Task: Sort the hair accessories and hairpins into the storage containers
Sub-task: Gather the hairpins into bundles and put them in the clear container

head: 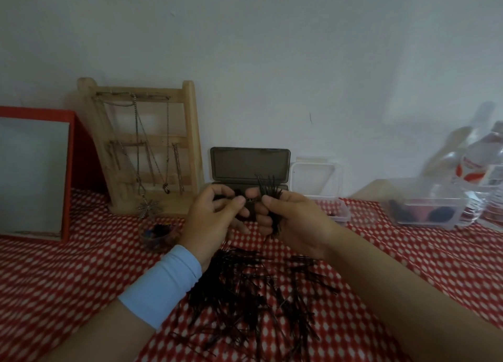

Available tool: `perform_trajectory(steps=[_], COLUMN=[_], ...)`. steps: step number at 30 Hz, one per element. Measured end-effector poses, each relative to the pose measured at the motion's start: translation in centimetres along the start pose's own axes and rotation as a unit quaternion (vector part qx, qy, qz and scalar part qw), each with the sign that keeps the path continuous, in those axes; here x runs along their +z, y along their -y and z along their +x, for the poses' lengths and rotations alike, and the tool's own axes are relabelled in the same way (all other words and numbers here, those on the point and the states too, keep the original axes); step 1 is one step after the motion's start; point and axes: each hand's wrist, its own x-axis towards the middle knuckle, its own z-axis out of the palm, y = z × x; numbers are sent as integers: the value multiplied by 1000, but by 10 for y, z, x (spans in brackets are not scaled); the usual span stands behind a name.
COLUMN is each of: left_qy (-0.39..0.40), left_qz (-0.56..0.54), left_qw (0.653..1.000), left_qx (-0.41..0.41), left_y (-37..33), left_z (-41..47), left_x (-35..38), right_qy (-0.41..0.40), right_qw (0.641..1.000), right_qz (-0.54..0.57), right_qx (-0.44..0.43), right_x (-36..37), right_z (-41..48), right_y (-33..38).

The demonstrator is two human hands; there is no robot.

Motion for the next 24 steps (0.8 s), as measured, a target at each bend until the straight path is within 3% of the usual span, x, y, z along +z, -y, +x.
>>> perform_trajectory(steps=[4, 7, 10, 16, 24], left_qy=[98, 66, 26, 185, 191], left_qz=[90, 148, 163, 150, 225], left_qw=[991, 985, 978, 963, 942], left_qx=[-10, 59, 126, 128, 160], left_y=[-1, 6, 11, 7, -1], left_z=[-6, -2, 3, 1, 6], left_x=[5, 2, -5, -6, -16], right_qy=[-42, -51, -26, 26, 71], right_qw=[998, 997, 996, 993, 986], right_qz=[-47, -65, -87, -91, -69], right_qx=[-6, 7, 25, 73, 135], right_x=[0, -4, -5, -1, -12], right_z=[0, -1, -3, -6, -6], right_y=[0, 1, 2, -2, -10])
